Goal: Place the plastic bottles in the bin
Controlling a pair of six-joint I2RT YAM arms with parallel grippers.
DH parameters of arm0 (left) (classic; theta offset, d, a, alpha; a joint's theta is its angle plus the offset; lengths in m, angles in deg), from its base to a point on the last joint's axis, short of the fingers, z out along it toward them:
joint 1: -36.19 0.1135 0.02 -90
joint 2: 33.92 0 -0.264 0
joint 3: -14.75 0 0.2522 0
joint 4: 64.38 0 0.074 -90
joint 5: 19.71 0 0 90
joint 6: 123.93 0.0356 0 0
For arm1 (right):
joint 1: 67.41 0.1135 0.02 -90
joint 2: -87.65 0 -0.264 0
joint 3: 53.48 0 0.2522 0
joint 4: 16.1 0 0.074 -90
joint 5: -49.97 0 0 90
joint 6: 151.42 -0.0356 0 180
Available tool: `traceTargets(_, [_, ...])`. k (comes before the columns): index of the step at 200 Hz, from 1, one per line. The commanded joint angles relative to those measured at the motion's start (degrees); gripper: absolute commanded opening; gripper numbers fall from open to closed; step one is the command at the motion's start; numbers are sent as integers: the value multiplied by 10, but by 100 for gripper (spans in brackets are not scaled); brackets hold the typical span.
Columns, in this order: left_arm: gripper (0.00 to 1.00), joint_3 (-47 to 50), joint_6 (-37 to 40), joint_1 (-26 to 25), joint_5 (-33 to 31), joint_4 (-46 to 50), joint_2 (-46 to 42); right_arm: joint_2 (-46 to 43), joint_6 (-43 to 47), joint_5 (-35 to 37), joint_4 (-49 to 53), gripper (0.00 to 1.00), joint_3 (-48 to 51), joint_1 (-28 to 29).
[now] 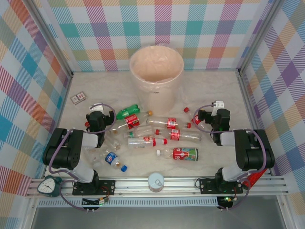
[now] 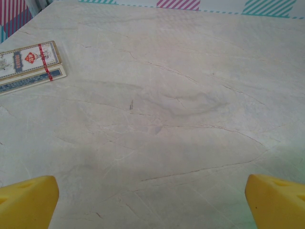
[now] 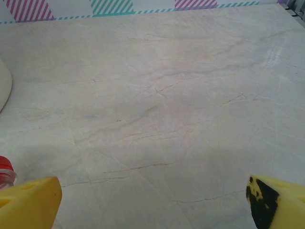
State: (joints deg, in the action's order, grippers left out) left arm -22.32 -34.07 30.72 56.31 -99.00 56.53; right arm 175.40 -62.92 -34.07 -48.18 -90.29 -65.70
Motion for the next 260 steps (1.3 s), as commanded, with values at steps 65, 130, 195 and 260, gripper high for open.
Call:
traceTargets(65, [100,-45,-6,6,-10,105,-46,-12,-2,-30,23,99,-19,-8])
traceTargets(130, [100,-183,-67,5,-116,400,-208,-137,-83,34,537,99,-254,-8])
traceTargets(195, [100,-458,-141,6,67,765,-218,-184,-136,-58,877,99,-361,-9])
traceTargets(260, [97,-595,-163,6,320,879,-143,-113,-52,-84,919,95,-348,52])
